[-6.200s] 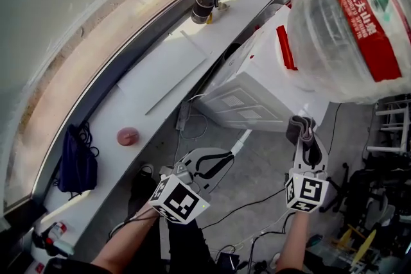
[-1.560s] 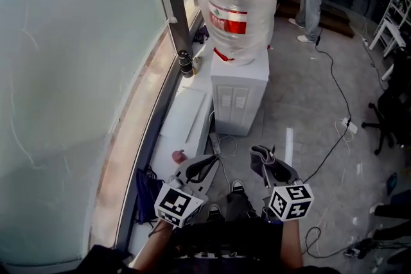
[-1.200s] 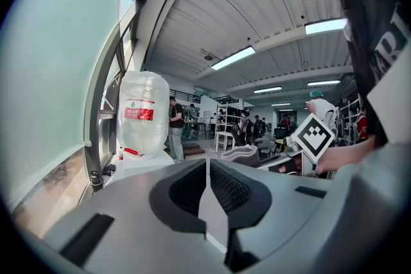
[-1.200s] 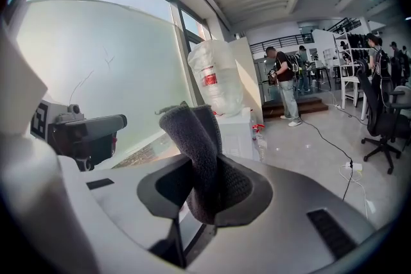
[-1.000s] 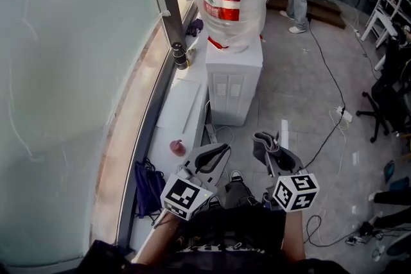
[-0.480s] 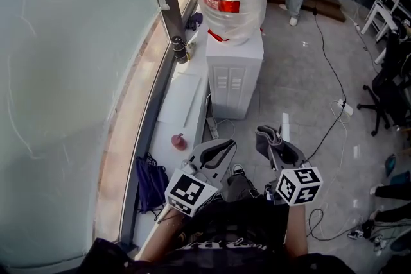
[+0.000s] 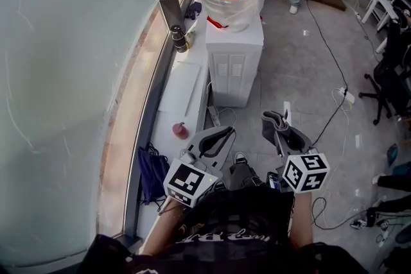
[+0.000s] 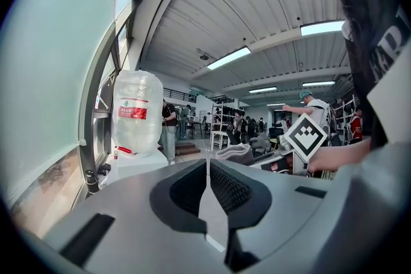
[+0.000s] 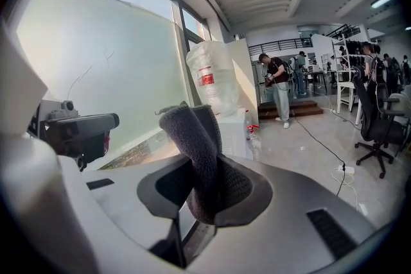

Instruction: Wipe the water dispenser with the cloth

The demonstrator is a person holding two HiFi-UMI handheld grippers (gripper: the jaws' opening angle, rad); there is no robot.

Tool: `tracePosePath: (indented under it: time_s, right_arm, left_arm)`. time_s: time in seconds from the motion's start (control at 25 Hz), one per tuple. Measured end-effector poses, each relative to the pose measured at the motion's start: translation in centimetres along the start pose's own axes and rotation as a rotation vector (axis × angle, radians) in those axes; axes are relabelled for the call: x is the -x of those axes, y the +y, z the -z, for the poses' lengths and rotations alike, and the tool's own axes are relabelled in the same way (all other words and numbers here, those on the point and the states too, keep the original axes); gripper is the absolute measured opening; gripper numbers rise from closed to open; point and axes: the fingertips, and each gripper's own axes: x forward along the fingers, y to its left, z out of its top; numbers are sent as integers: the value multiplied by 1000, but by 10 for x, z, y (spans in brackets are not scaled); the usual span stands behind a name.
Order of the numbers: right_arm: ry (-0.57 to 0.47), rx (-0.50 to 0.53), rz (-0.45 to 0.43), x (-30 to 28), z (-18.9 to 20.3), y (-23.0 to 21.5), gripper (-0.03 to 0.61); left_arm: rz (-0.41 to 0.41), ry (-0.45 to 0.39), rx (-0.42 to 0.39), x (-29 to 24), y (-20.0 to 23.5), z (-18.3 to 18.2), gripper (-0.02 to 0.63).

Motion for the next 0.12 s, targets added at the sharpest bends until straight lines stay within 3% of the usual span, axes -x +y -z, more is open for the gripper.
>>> tracePosePath:
  time_s: [0.12]
  right_arm:
    - [-11,4,9,0,-3,-5,101]
  left_arm:
    - [-3,-10,-1,0,1,0,28]
